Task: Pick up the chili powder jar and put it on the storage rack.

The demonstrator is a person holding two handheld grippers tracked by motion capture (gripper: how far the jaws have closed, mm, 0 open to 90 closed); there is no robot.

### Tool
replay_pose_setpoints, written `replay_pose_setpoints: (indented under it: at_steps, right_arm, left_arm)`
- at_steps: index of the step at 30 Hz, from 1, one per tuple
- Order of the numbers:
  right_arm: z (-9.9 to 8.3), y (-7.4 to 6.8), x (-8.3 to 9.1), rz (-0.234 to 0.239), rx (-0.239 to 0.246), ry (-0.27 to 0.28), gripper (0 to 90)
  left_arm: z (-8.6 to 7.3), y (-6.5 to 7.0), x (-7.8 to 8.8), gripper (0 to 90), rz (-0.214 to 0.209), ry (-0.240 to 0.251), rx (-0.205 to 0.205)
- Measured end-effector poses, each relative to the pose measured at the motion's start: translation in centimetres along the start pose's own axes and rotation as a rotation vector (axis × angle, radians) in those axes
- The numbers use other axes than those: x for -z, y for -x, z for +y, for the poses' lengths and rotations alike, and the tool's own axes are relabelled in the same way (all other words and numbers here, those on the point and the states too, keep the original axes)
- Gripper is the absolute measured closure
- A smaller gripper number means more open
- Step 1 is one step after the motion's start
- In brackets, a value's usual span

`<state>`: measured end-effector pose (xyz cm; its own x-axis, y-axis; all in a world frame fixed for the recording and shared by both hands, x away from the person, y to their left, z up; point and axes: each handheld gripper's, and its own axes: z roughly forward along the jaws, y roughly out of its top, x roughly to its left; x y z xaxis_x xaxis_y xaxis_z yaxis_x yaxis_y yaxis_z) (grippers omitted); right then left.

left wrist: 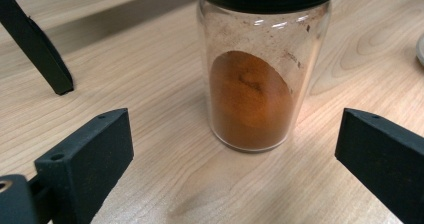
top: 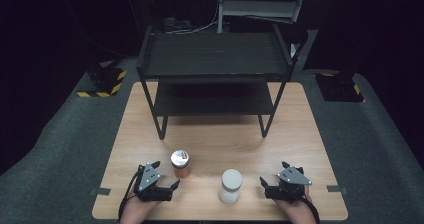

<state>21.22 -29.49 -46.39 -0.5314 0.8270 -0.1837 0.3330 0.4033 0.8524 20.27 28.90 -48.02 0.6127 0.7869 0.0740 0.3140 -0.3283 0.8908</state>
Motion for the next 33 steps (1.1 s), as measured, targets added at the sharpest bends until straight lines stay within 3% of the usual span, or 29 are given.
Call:
replay_pose_setpoints:
  at_steps: [8,12,17,26,33]
  right_arm:
    - [-0.4,0.2,0.4,0.004,-0.027,0.008,0.0]
    - [-0.3,0.3,0.4,-0.001,-0.042,0.006,0.0]
    - [-0.3,0.0,0.4,-0.015,-0.024,0.005,0.0]
    - [-0.3,0.4,0.3,-0.003,-0.036,0.004,0.0]
    - [-0.4,0.6,0.4,-0.001,-0.065,0.006,0.0]
  left_arm:
    - [0.2,0.0,-0.1,1.9,-0.008,-0.01,-0.018]
    - [0.1,-0.1,0.0,1.7,-0.003,-0.006,0.0]
    - [0.1,-0.1,0.0,1.7,0.0,-0.006,0.005]
    - [-0.3,-0.3,0.3,1.6,-0.005,0.006,0.016]
    - [-0.9,-0.6,0.7,1.7,-0.011,0.034,0.038]
